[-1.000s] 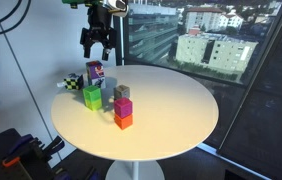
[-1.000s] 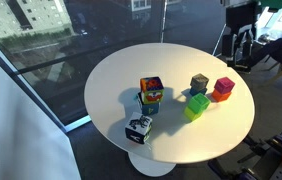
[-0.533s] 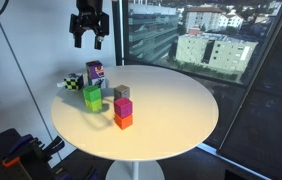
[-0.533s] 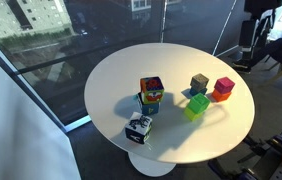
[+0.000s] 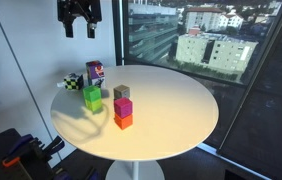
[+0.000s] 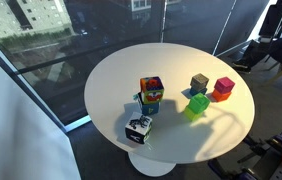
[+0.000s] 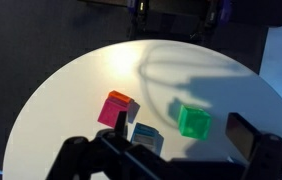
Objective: Move the gray block from the pink block to the blue one
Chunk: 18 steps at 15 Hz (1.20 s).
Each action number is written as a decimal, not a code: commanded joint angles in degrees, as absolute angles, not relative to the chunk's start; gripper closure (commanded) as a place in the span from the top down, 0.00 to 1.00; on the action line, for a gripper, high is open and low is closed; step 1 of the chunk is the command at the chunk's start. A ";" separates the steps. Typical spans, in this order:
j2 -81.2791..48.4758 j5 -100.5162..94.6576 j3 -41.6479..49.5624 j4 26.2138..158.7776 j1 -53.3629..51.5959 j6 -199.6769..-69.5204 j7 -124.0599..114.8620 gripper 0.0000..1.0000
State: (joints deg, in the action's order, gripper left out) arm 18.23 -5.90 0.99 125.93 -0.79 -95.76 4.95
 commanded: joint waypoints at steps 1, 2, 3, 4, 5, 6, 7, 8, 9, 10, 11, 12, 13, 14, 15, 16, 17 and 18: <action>24.47 -5.56 1.29 130.73 -0.63 -100.73 5.80 1.00; 25.77 -5.62 1.29 131.83 -0.61 -102.51 5.52 1.00; 26.86 -5.60 1.31 132.85 -0.61 -104.16 5.40 1.00; 27.84 -5.54 1.34 133.75 -0.60 -105.56 5.25 1.00; 28.68 -5.53 1.35 134.54 -0.60 -106.78 5.20 1.00; 29.38 -5.46 1.41 135.18 -0.58 -107.78 5.18 1.00; 29.96 -5.43 1.43 135.76 -0.58 -108.51 5.16 1.00; 29.99 -5.36 1.44 136.53 -0.60 -109.96 4.99 1.00; 30.54 -5.35 1.52 136.91 -0.57 -110.39 5.09 1.00; 31.10 -5.32 1.59 137.25 -0.55 -110.73 5.20 1.00; 31.34 -5.23 1.65 137.54 -0.53 -110.98 5.17 1.00; 31.57 -5.18 1.72 137.75 -0.53 -111.19 5.21 1.00; 31.67 -5.14 1.77 137.86 -0.52 -111.28 5.19 1.00; 29.94 -5.78 1.23 136.54 -0.57 -110.11 5.00 1.00; 30.01 -5.78 1.24 136.60 -0.56 -110.13 5.00 1.00; 29.92 -5.78 1.23 136.61 -0.57 -110.13 5.00 1.00; 29.83 -5.78 1.22 136.61 -0.57 -110.13 5.00 1.00; 29.76 -5.78 1.21 136.61 -0.57 -110.13 5.00 1.00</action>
